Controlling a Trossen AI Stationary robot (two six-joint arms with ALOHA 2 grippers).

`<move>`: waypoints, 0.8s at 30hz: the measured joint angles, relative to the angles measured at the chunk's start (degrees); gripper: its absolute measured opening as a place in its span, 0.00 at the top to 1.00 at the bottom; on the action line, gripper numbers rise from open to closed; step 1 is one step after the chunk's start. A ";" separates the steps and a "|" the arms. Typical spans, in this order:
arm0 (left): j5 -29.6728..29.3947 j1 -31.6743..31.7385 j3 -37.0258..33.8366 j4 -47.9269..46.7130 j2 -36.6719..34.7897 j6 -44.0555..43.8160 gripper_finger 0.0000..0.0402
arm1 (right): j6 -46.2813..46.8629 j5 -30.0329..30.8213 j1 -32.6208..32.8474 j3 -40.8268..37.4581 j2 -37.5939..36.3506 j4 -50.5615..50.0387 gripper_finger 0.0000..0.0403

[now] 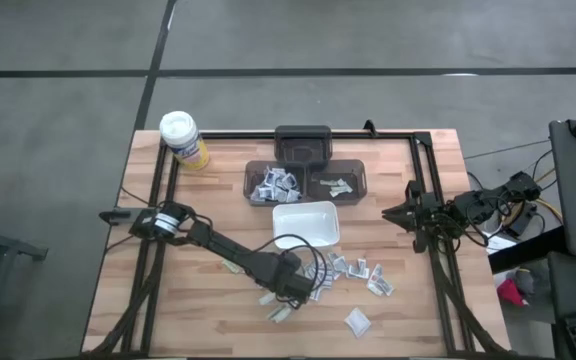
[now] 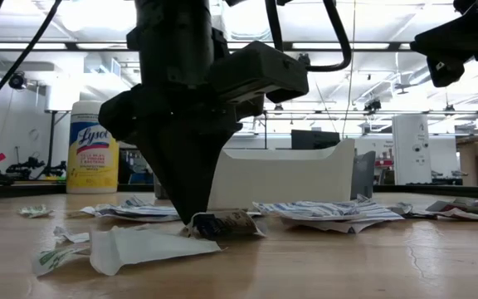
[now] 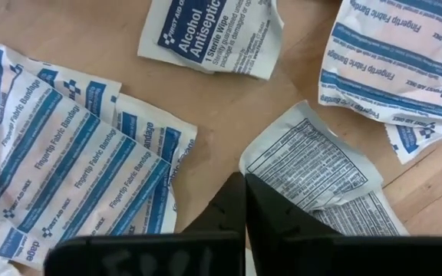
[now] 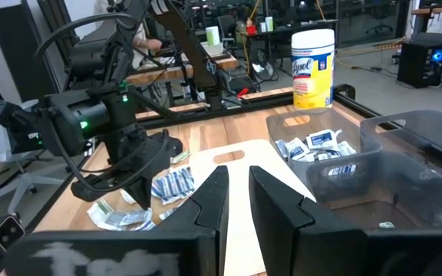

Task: Pick & Place First Aid Supplies
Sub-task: Put the alcohol pad into the bottom left black bin

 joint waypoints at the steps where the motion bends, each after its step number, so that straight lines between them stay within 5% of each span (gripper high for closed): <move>1: -0.20 -0.01 0.00 0.00 -0.03 0.22 1.00 | 0.00 0.00 0.00 0.00 0.00 0.01 0.87; 24: -6.95 0.19 0.31 -1.20 -2.15 2.68 1.00 | 1.07 0.00 0.01 0.00 0.00 0.00 0.87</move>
